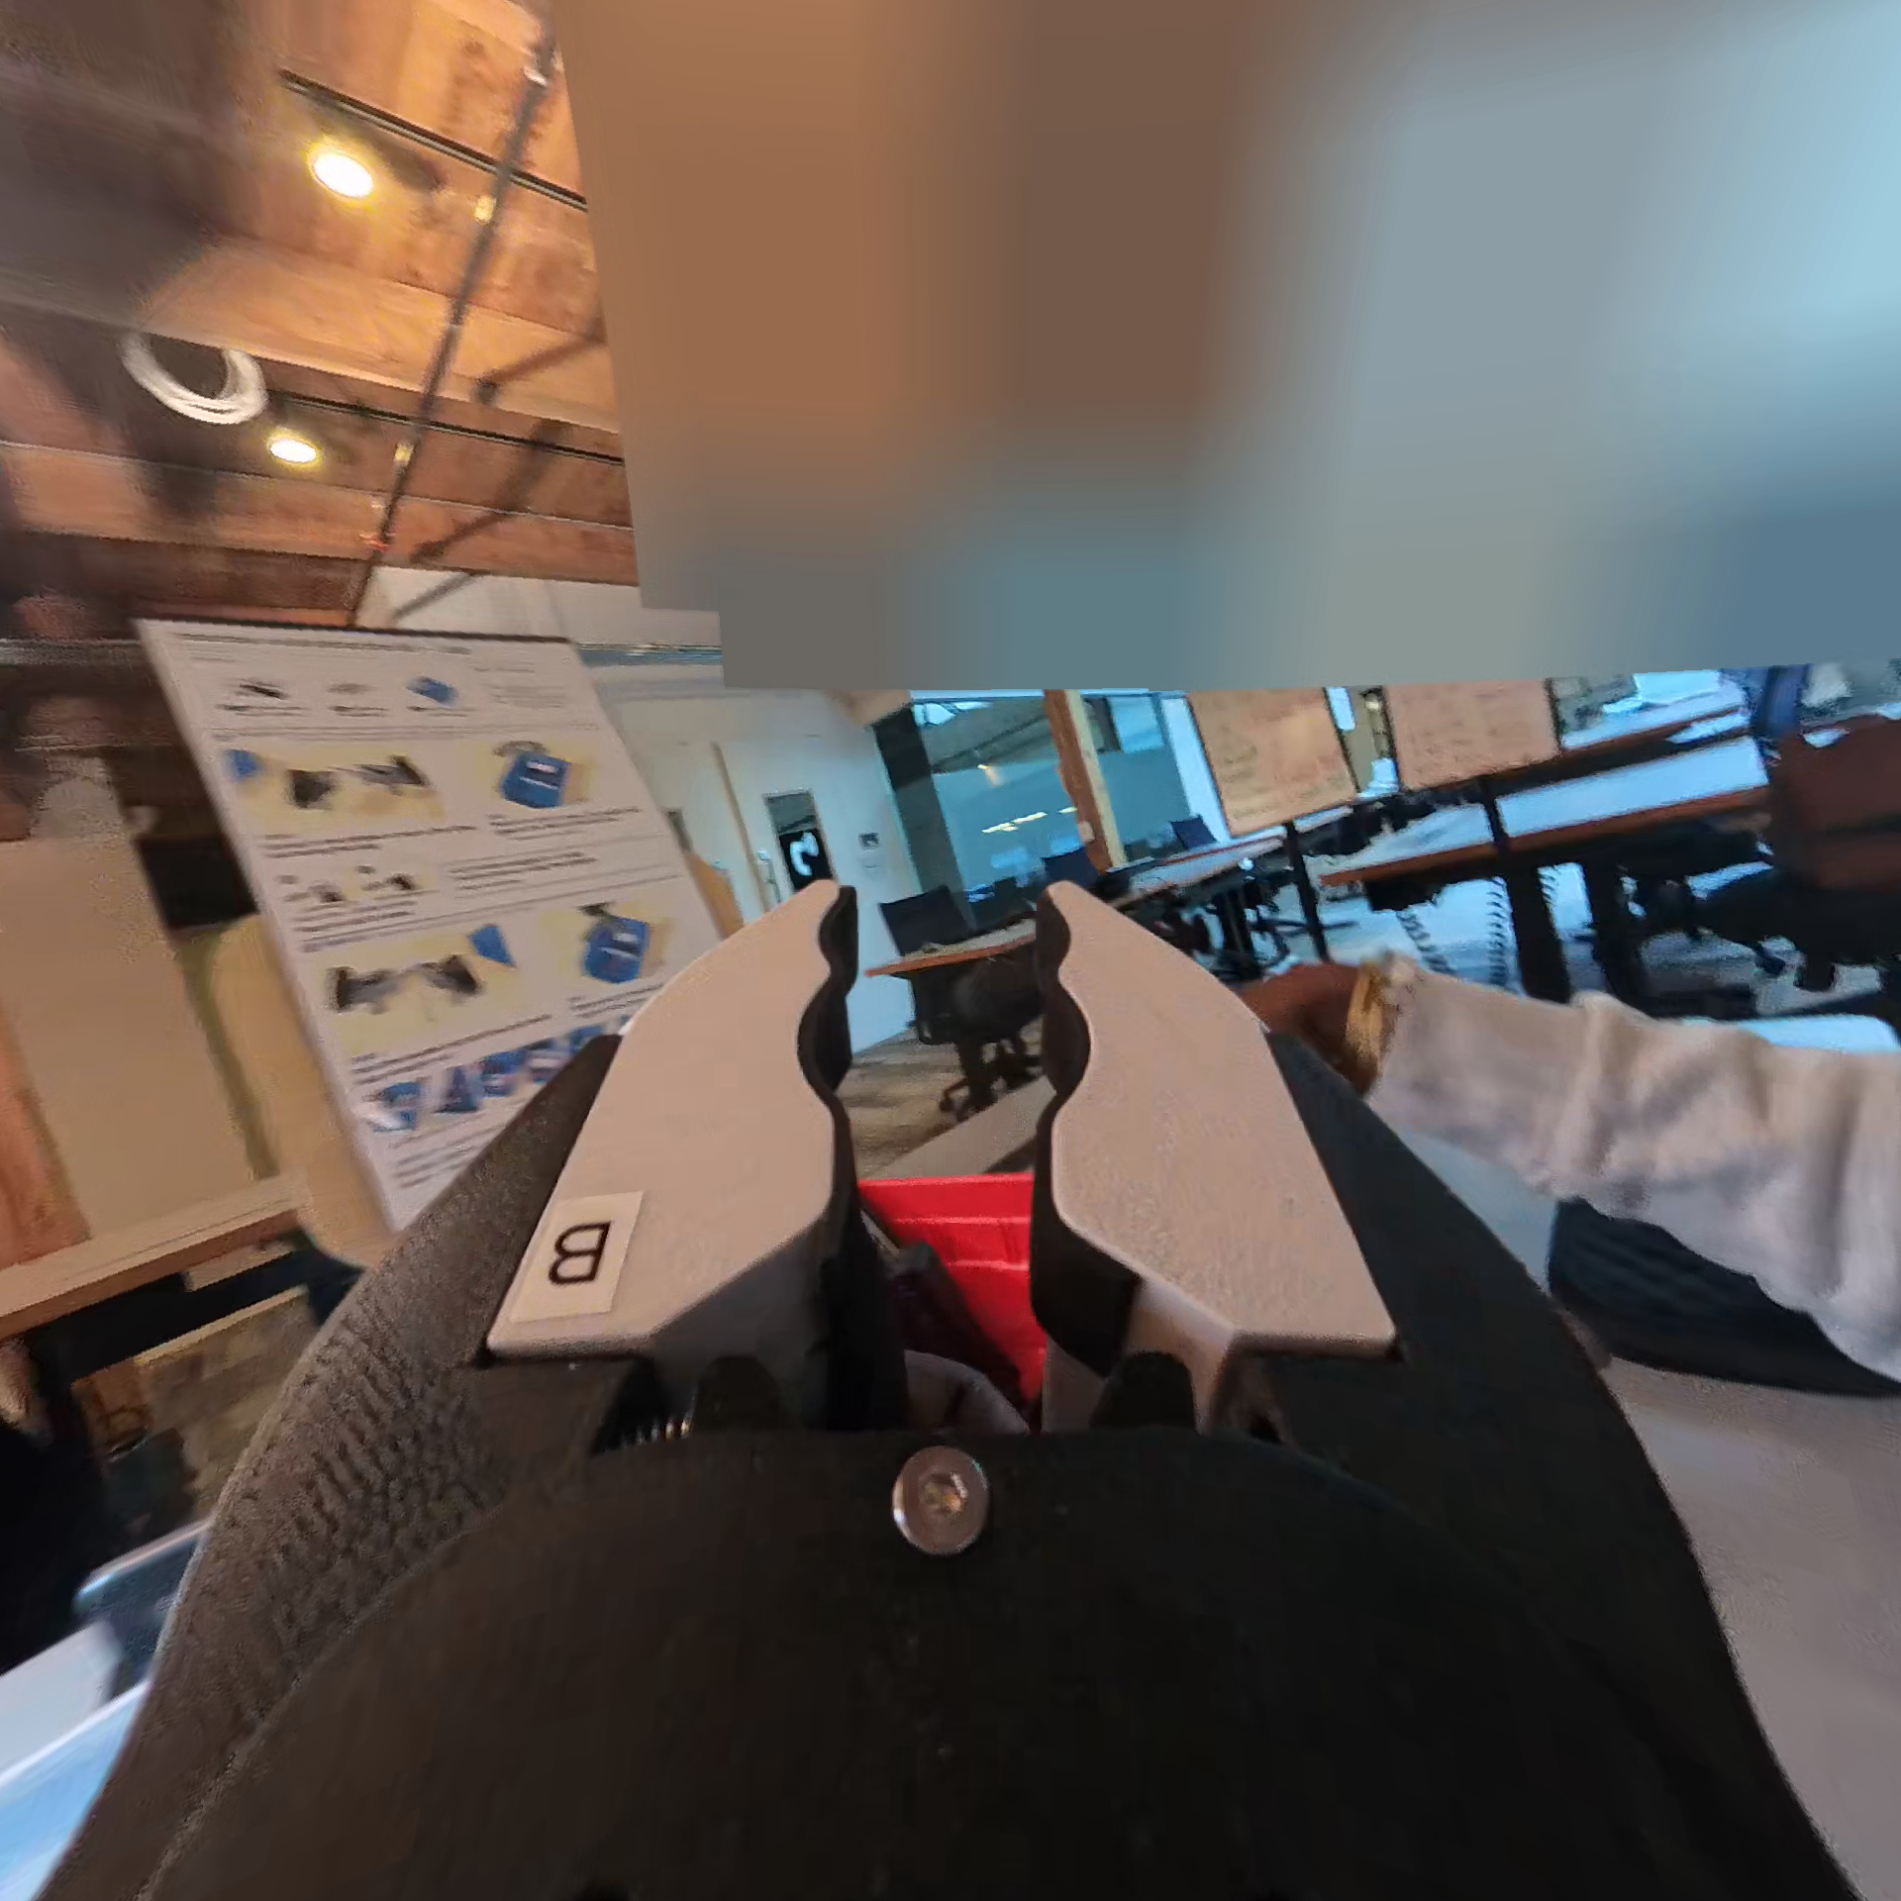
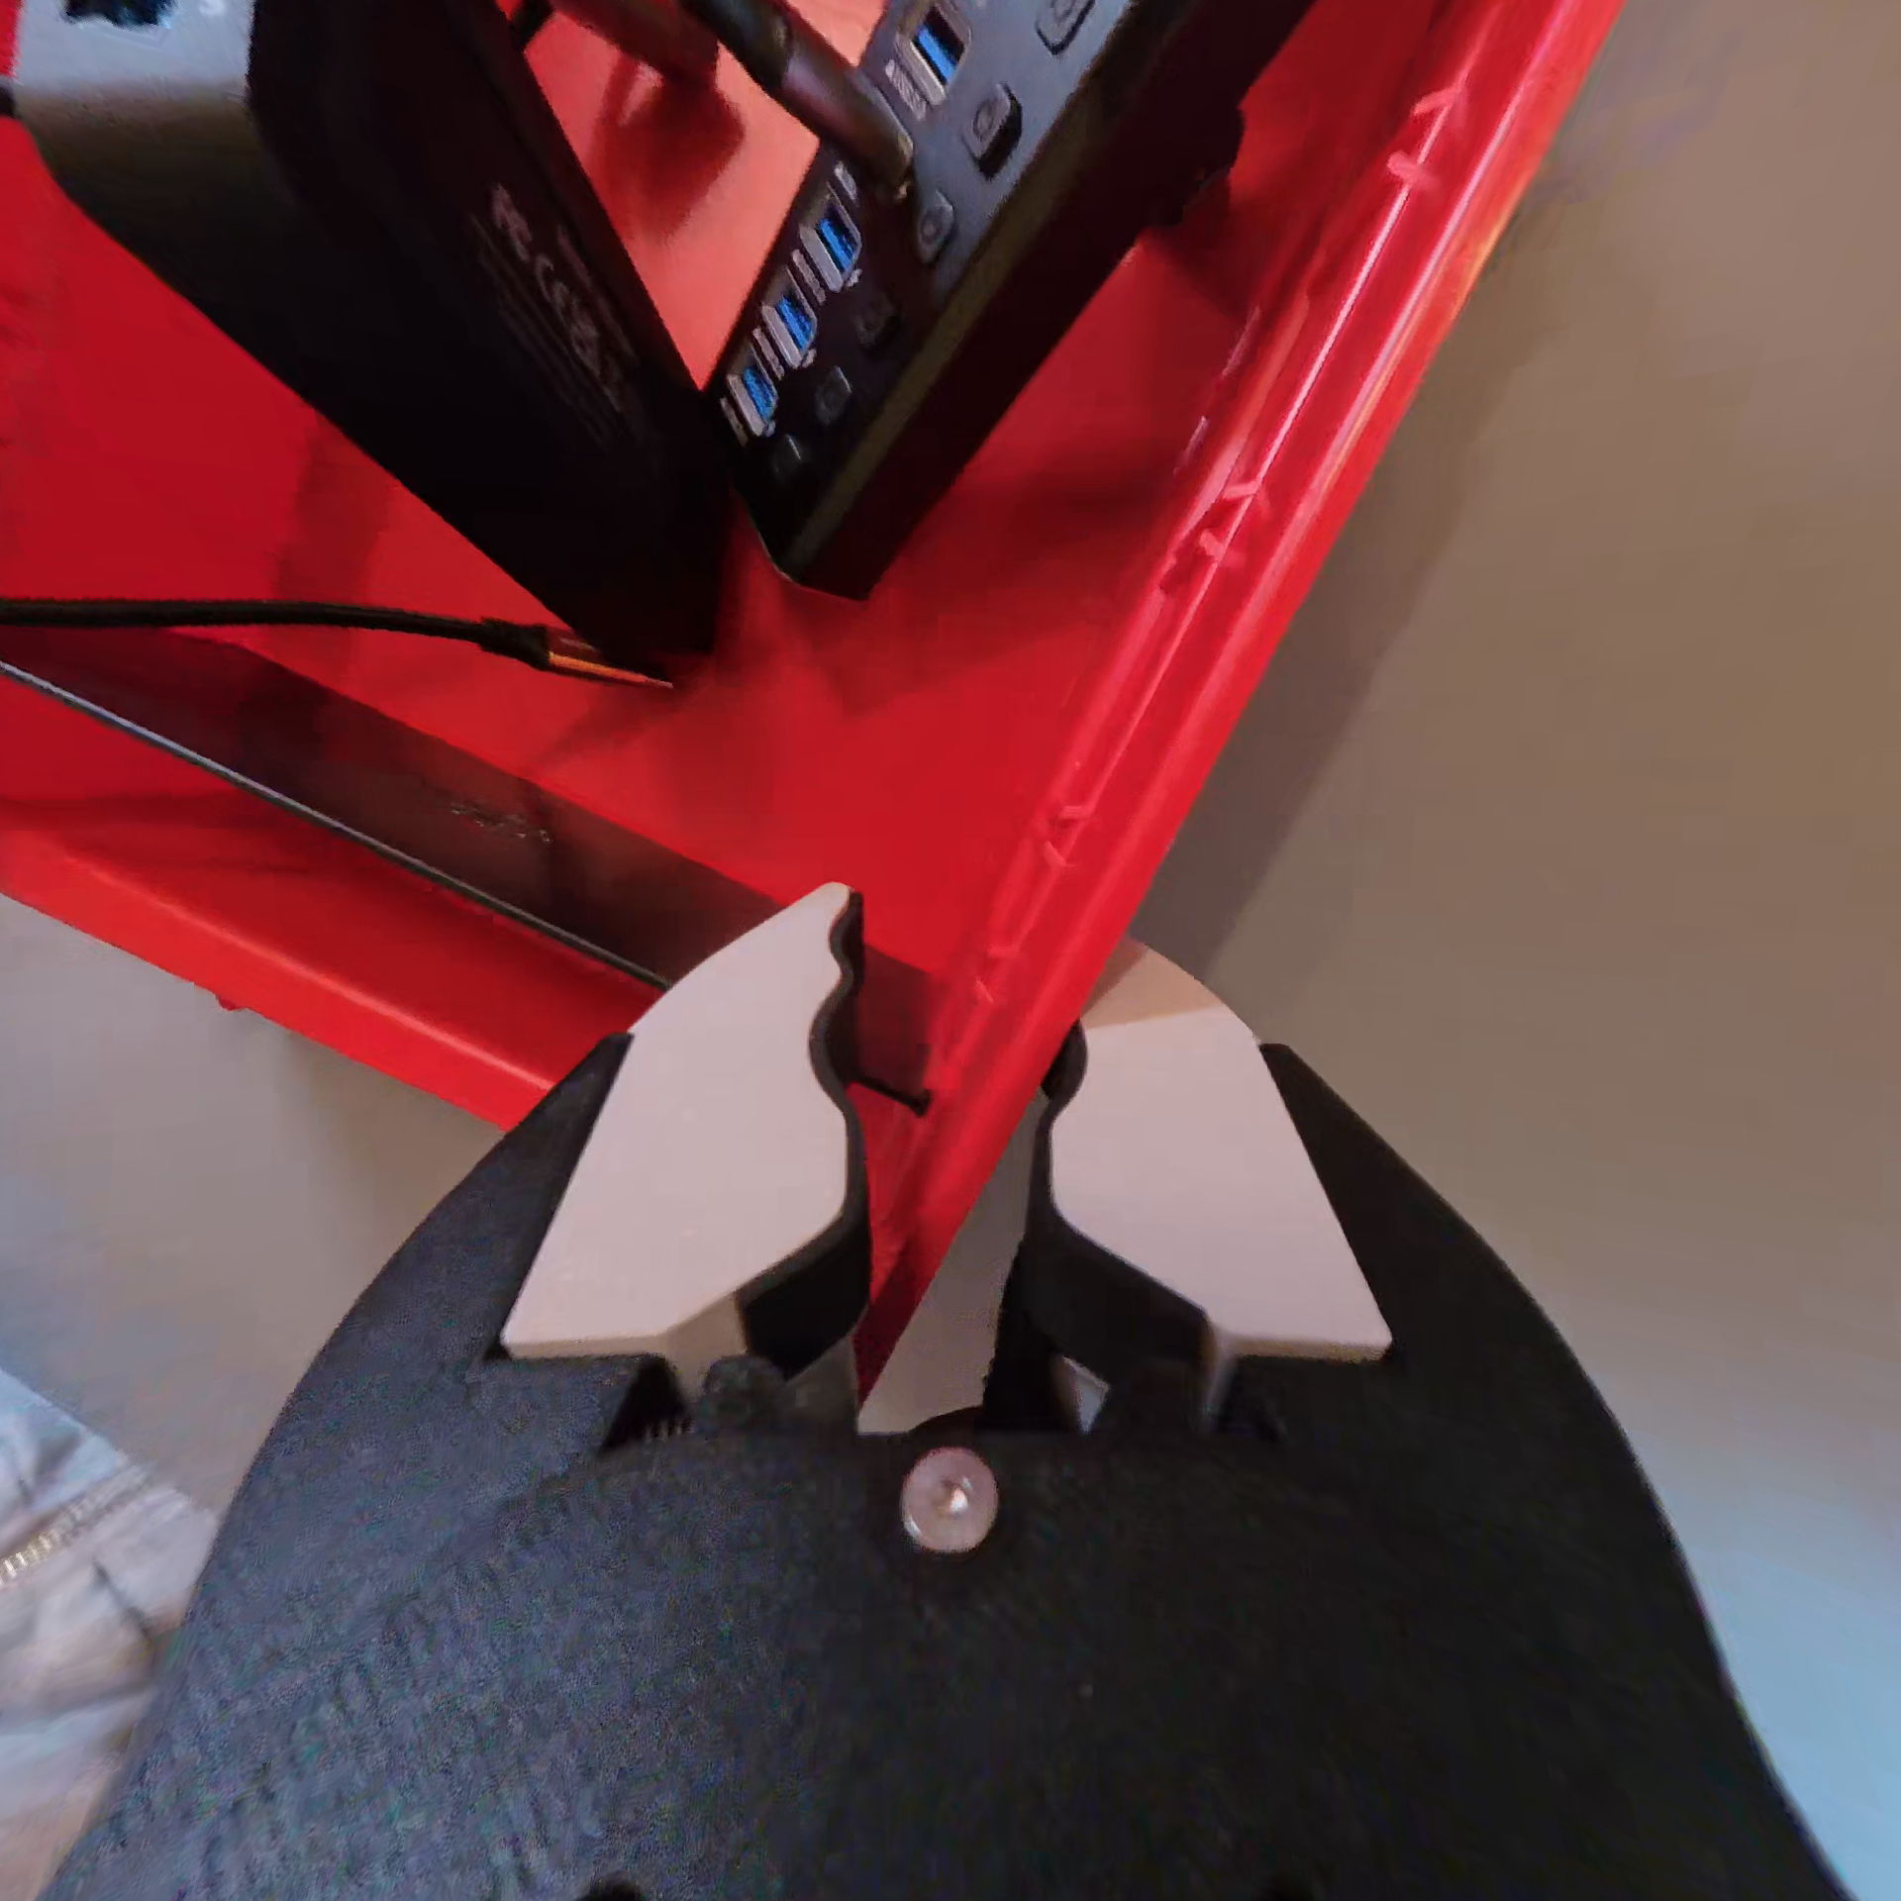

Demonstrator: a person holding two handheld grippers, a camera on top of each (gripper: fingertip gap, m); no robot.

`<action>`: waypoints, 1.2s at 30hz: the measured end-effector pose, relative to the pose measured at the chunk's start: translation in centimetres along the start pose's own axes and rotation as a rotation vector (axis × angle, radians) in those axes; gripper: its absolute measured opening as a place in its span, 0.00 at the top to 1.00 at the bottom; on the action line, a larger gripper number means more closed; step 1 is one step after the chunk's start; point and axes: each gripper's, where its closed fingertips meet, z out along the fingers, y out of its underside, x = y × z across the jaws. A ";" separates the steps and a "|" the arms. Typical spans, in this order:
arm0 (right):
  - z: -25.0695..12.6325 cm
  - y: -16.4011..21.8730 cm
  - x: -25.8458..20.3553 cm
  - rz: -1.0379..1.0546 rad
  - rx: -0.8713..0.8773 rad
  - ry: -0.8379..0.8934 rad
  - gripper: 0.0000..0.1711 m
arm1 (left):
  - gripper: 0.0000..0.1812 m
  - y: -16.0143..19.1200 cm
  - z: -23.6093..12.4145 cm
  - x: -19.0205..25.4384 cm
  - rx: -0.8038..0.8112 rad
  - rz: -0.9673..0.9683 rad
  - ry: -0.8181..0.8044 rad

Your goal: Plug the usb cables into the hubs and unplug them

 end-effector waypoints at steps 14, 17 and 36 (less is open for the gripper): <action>-9.4 -11.1 -9.0 0.139 1.079 -0.216 0.68 | 0.70 -3.3 -25.1 -22.2 -0.497 0.027 -0.799; -13.8 -10.3 -17.4 -0.002 1.350 -0.405 0.63 | 0.62 2.0 -28.3 -22.8 -0.663 -0.160 -0.780; 3.2 -11.8 -36.2 -0.547 0.882 0.025 0.87 | 0.95 8.0 -29.9 -21.4 -1.127 -0.049 -0.838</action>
